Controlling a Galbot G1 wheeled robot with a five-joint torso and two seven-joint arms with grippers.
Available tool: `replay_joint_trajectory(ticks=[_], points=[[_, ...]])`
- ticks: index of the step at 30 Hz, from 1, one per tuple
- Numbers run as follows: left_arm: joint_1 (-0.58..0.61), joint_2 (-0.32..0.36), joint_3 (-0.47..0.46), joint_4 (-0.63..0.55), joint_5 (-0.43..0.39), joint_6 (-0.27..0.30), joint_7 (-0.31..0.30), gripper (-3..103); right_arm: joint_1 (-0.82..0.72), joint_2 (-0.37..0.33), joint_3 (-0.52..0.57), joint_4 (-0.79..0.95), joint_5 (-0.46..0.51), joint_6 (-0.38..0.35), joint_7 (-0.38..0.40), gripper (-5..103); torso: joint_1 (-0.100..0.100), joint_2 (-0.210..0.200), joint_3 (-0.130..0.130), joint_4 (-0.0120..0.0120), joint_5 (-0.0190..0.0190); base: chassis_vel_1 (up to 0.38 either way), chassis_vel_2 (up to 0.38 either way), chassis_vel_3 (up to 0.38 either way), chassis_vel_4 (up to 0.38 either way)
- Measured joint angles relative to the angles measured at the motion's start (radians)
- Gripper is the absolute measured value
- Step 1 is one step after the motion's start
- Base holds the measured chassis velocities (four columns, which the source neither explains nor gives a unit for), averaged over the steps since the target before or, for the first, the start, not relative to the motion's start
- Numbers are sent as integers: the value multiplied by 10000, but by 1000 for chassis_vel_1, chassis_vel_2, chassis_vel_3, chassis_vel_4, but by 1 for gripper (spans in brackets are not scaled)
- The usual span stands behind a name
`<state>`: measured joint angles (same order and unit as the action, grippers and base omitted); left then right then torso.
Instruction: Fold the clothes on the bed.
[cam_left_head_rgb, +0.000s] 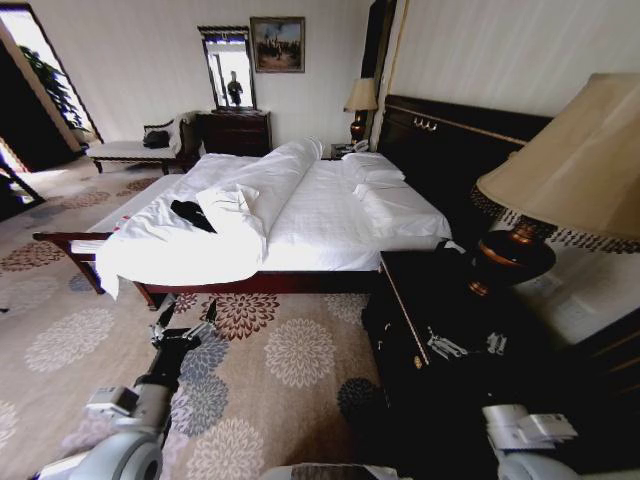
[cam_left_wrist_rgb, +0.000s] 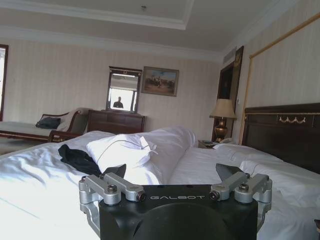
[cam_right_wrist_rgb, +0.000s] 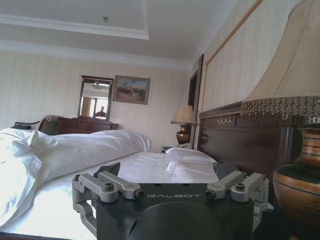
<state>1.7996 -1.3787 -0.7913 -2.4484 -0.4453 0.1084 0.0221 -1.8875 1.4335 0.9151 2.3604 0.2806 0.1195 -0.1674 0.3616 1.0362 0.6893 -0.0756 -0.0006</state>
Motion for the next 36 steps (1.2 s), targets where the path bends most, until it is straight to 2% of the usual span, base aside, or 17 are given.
replay_joint_trajectory(ticks=[36], points=[[255, -139, 86, -71, 324, -199, 87, 100, 164, -22, 11, -231, 273, 206, -116, 100, 1, 0, 0, 0, 0, -28, 32, 36, -33]])
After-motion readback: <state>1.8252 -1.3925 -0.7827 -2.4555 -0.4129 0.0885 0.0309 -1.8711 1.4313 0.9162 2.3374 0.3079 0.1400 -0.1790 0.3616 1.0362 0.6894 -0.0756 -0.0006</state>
